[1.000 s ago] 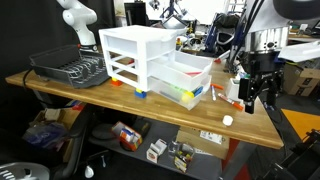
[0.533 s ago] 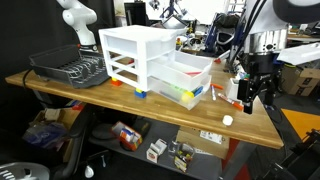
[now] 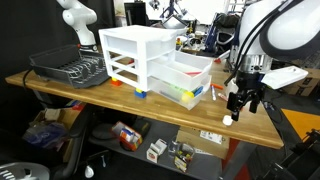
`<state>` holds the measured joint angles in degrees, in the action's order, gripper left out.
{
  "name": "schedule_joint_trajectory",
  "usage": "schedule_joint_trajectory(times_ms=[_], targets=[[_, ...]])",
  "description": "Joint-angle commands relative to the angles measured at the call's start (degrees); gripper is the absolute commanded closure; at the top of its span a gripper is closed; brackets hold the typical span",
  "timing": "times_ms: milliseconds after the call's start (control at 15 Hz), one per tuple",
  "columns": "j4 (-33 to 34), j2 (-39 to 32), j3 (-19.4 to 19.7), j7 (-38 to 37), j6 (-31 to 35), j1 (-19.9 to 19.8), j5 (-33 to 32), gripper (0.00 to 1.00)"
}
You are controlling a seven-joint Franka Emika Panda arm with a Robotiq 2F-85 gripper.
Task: Put the white object in the second drawer
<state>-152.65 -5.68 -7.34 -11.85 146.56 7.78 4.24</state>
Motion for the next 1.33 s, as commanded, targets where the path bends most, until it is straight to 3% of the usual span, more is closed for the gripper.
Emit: schedule_joint_trajectory(times_ms=[0,867,1267], targets=[[0.9,-2.4,1.4,0.8,2.1,-0.6,-2.2,0.0],[7.3,-11.9,2.4,4.0,2.0,-0.4,-2.6,0.0],[9.1,-14.9,2.7,3.7,2.6,0.0,-3.7,0.13]])
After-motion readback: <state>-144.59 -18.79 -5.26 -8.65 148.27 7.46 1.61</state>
